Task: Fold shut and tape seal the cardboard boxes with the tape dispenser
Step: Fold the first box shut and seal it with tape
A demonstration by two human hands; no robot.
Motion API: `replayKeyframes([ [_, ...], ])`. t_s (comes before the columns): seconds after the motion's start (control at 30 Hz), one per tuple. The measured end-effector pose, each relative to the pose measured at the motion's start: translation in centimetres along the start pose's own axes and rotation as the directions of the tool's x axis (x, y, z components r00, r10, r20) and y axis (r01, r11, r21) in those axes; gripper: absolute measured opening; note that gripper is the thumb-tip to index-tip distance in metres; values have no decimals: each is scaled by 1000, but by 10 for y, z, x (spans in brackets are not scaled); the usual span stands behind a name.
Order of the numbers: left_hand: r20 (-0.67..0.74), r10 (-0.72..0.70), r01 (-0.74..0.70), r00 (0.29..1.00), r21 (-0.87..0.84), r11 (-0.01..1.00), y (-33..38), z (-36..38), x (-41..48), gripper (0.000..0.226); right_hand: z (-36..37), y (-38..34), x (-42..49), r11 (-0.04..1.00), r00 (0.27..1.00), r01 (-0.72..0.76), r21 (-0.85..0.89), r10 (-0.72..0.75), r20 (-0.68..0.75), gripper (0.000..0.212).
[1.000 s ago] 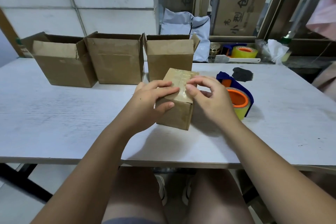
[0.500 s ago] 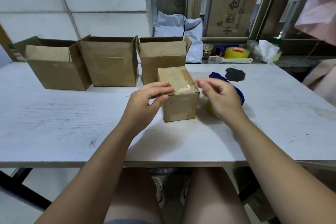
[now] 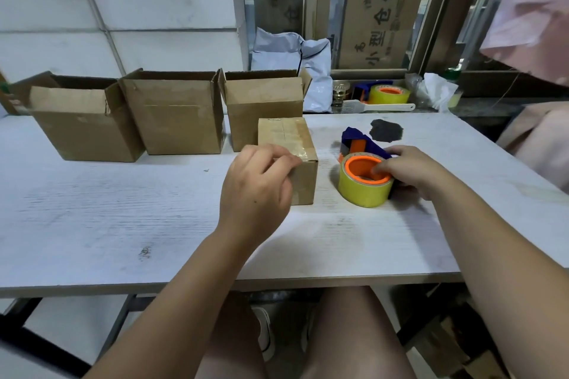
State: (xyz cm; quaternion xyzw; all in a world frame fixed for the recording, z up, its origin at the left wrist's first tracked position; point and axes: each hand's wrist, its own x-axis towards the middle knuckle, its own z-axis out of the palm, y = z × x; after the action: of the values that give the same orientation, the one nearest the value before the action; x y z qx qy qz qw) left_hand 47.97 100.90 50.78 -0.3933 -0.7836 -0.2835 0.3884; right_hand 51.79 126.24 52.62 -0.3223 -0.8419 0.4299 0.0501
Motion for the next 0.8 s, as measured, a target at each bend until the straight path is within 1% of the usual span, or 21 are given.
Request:
replayKeyframes([
  [0.07, 61, -20, 19, 998, 15, 1000, 0, 4, 2, 23, -1, -2, 1, 1000, 1000, -23, -1, 23, 11, 19],
  [0.1, 76, -52, 52, 996, 11, 999, -1, 6, 2, 22, -2, -3, 1, 1000, 1000, -20, -1, 20, -11, 16],
  [0.17, 80, -100, 102, 992, -18, 995, -5, 9, 2, 20, -1, -3, 0, 1000, 998, -5, 17, 6, -66, 18],
  [0.23, 62, -110, 112, 992, -33, 993, -6, 10, 2, 20, 4, -1, -5, 997, 995, 24, 67, -18, -94, 19],
  [0.27, 46, -111, 113, 993, -43, 993, -4, 10, 3, 19, 7, -1, -8, 994, 993, 51, 99, -40, -109, 17],
  [0.33, 15, -115, 116, 993, -98, 988, 4, 8, 8, 19, 14, -2, -12, 979, 976, 138, 149, -109, -188, 12],
  [0.4, 57, -174, 182, 983, -208, 961, 18, 4, 18, 23, 16, -6, -17, 965, 937, 218, 147, -165, -306, 10],
  [0.47, 191, -301, 349, 934, -316, 882, 33, 0, 34, 28, 14, -13, -24, 948, 902, 275, 161, -197, -384, 13],
  [0.53, 358, -416, 537, 836, -377, 754, 43, 3, 51, 37, 14, -18, -35, 919, 869, 343, 194, -232, -438, 16],
  [0.57, 418, -434, 592, 798, -409, 695, 47, 5, 57, 42, 14, -20, -41, 904, 843, 384, 189, -260, -472, 17],
  [0.6, 451, -436, 619, 778, -436, 653, 50, 8, 62, 47, 15, -23, -48, 889, 811, 426, 164, -295, -505, 18],
  [0.67, 474, -451, 650, 756, -464, 602, 55, 15, 69, 52, 17, -25, -60, 860, 741, 502, 94, -372, -559, 22],
  [0.77, 517, -512, 727, 686, -486, 484, 62, 18, 73, 68, 20, -25, -72, 800, 643, 600, 30, -460, -612, 33],
  [0.8, 527, -534, 750, 661, -497, 437, 64, 18, 72, 66, 22, -26, -75, 773, 603, 634, -7, -500, -621, 37],
])
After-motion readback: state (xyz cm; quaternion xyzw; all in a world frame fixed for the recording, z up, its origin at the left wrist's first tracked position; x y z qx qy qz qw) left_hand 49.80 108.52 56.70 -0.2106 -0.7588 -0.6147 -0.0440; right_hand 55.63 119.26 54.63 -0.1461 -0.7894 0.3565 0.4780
